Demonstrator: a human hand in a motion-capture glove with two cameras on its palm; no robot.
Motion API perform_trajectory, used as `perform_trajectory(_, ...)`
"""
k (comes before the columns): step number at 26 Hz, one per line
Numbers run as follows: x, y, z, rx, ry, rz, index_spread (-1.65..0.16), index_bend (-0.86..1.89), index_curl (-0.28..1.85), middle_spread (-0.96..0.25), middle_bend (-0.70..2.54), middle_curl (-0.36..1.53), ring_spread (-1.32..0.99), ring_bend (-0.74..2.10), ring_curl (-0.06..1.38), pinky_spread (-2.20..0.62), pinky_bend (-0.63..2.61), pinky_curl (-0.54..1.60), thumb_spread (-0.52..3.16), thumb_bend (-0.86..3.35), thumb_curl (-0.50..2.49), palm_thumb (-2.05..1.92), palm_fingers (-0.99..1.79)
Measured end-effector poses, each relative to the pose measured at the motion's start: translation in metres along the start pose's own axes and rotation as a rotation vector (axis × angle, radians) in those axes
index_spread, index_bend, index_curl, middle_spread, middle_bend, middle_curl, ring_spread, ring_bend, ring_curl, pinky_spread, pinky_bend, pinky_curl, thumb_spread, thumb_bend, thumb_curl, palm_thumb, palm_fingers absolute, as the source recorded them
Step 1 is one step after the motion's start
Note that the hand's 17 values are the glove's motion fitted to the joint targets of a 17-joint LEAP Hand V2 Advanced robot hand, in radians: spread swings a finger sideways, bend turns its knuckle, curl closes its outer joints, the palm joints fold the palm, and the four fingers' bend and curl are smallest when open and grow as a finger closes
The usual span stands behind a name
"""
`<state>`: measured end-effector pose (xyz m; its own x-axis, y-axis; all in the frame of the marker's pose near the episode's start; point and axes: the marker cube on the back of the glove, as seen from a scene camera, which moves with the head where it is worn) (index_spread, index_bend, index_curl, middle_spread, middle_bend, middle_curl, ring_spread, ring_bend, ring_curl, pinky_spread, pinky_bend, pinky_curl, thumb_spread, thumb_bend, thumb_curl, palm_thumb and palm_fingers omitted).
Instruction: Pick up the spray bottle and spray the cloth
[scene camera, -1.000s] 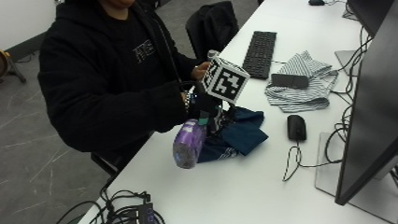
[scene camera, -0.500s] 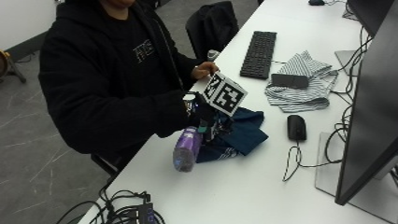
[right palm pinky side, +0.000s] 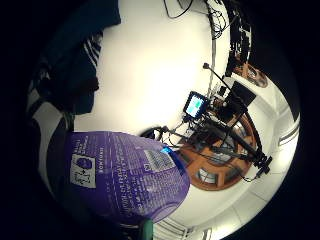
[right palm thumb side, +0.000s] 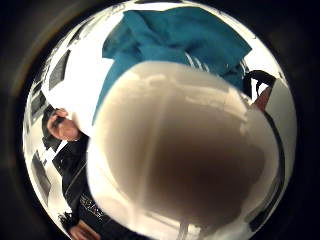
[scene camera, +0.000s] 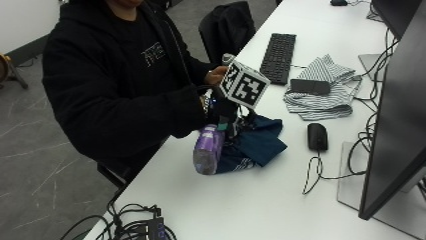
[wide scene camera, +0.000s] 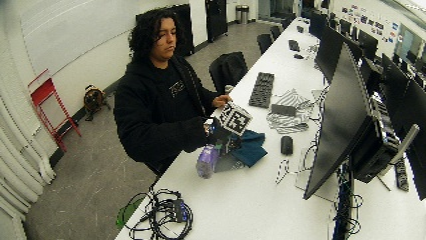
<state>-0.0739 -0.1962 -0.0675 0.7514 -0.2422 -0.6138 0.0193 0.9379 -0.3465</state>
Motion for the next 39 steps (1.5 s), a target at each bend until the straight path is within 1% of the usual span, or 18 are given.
perform_trajectory(2,-0.014,0.011,-0.016,0.061,-0.095,-0.124,-0.30,0.27,0.54,-0.19,0.56,0.49,-0.24,0.59,0.45,-0.33,0.42,0.38,0.26,-0.04,0.75,0.89,1.37)
perform_trajectory(3,-0.020,0.012,-0.027,0.097,-0.132,-0.162,-0.30,0.27,0.54,-0.19,0.56,0.49,-0.24,0.59,0.45,-0.32,0.42,0.38,0.26,-0.04,0.76,0.89,1.37)
perform_trajectory(9,-0.054,0.003,-0.104,0.352,-0.317,-0.339,-0.30,0.27,0.55,-0.19,0.56,0.49,-0.24,0.59,0.45,-0.32,0.42,0.38,0.27,-0.04,0.76,0.89,1.37)
perform_trajectory(14,-0.081,-0.015,-0.147,0.542,-0.596,-0.504,-0.30,0.26,0.55,-0.19,0.56,0.49,-0.24,0.59,0.45,-0.32,0.42,0.38,0.27,-0.04,0.76,0.89,1.37)
perform_trajectory(17,-0.099,-0.029,-0.161,0.612,-0.800,-0.579,-0.30,0.26,0.55,-0.19,0.56,0.49,-0.24,0.59,0.45,-0.32,0.43,0.38,0.27,-0.04,0.76,0.89,1.37)
perform_trajectory(20,-0.110,-0.043,-0.167,0.637,-1.003,-0.634,-0.30,0.26,0.55,-0.19,0.56,0.49,-0.23,0.59,0.45,-0.32,0.43,0.39,0.27,-0.04,0.76,0.89,1.37)
perform_trajectory(24,-0.122,-0.062,-0.165,0.654,-1.255,-0.659,-0.30,0.25,0.55,-0.19,0.56,0.49,-0.23,0.59,0.45,-0.32,0.43,0.39,0.28,-0.04,0.76,0.89,1.37)
perform_trajectory(28,-0.141,-0.083,-0.155,0.681,-1.418,-0.632,-0.30,0.25,0.55,-0.19,0.56,0.49,-0.23,0.59,0.45,-0.32,0.43,0.39,0.28,-0.04,0.76,0.89,1.37)
perform_trajectory(33,-0.167,-0.102,-0.145,0.731,-1.496,-0.598,-0.30,0.24,0.55,-0.19,0.56,0.49,-0.23,0.59,0.45,-0.32,0.43,0.39,0.29,-0.04,0.76,0.89,1.37)
perform_trajectory(39,-0.183,-0.116,-0.136,0.728,-1.540,-0.611,-0.30,0.24,0.55,-0.18,0.56,0.49,-0.23,0.59,0.45,-0.32,0.43,0.39,0.29,-0.04,0.76,0.89,1.37)
